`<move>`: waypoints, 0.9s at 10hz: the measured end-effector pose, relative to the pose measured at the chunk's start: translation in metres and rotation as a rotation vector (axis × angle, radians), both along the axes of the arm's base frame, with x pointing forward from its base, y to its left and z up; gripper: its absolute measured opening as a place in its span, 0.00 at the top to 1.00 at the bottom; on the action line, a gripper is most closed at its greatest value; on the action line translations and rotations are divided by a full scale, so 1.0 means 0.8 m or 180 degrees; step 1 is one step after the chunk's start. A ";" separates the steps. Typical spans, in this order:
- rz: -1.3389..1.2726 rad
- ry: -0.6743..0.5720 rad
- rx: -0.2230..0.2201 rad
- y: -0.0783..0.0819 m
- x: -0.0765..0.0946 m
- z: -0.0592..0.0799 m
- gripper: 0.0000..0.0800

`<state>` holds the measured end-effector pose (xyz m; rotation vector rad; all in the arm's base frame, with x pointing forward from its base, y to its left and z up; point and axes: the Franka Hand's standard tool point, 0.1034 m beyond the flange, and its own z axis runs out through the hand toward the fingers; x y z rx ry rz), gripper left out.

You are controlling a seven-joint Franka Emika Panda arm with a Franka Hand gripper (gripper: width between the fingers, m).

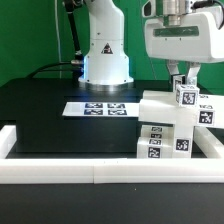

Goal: Assemble chair

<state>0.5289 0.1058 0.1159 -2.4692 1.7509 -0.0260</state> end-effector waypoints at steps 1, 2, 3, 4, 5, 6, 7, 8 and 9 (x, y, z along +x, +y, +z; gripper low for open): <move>0.0002 0.0000 0.0000 0.000 0.000 0.000 0.49; 0.0003 0.0000 0.0000 0.000 0.000 0.000 0.49; 0.0004 0.0000 0.0000 0.001 0.000 0.000 0.27; 0.0079 -0.0005 -0.0006 0.002 0.000 0.000 0.27; 0.0208 -0.0014 -0.0014 0.007 -0.001 0.000 0.20; 0.0285 -0.0020 -0.0019 0.010 -0.002 0.000 0.19; 0.0465 -0.0047 -0.0036 0.012 -0.002 0.000 0.19; 0.0818 -0.0083 -0.0066 0.012 -0.003 -0.001 0.19; 0.1045 -0.0104 -0.0085 0.013 -0.003 -0.001 0.19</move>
Offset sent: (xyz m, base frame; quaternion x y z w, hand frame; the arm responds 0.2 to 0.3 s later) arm 0.0000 0.0000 0.0000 0.0000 0.0000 0.0000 1.0000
